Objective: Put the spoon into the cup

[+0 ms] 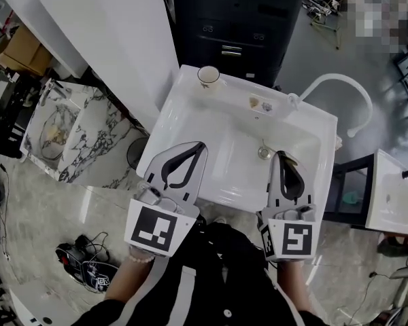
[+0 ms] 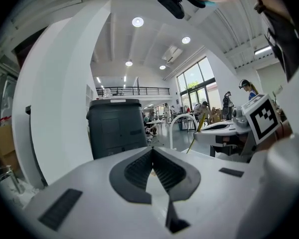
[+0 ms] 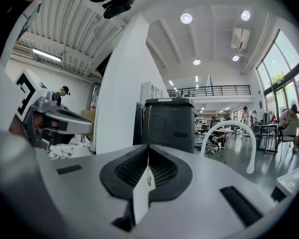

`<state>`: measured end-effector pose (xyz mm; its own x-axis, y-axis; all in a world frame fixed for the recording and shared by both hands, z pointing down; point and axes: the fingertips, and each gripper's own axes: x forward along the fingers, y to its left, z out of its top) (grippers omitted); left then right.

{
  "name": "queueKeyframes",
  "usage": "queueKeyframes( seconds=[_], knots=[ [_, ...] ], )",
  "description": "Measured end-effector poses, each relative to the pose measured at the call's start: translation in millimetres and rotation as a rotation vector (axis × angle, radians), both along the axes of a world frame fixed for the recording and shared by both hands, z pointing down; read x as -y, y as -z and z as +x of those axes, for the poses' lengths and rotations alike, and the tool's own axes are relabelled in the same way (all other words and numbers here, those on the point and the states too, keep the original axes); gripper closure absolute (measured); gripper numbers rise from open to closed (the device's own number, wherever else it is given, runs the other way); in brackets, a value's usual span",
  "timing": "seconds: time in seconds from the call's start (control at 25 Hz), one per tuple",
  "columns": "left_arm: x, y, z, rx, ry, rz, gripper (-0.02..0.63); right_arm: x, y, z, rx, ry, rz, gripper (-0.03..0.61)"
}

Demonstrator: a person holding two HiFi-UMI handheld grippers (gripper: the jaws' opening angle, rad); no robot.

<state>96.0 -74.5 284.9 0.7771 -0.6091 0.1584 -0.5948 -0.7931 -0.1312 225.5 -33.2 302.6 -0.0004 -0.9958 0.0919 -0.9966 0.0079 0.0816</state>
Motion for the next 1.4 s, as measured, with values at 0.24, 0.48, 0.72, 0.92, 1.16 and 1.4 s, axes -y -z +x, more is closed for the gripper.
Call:
queueKeyframes(
  seconds=[0.24, 0.48, 0.72, 0.92, 1.16, 1.4],
  knots=[
    [32, -3, -22, -0.005, -0.041, -0.020, 0.614, 29, 1, -26, -0.009, -0.029, -0.016, 0.571],
    [67, -4, -48, -0.005, -0.085, -0.044, 0.614, 58, 1, -56, -0.016, -0.068, -0.038, 0.571],
    [93, -11, -68, -0.007, -0.150, -0.059, 0.614, 78, -1, -83, -0.022, -0.118, -0.052, 0.571],
    [111, -15, -83, -0.005, -0.203, -0.064, 0.614, 91, -4, -103, -0.023, -0.164, -0.063, 0.571],
    [123, -16, -96, 0.000, -0.274, -0.053, 0.614, 103, -7, -124, -0.016, -0.215, -0.058, 0.571],
    [132, -19, -107, -0.005, -0.314, -0.056, 0.614, 109, -12, -140, -0.013, -0.253, -0.069, 0.571]
  ],
)
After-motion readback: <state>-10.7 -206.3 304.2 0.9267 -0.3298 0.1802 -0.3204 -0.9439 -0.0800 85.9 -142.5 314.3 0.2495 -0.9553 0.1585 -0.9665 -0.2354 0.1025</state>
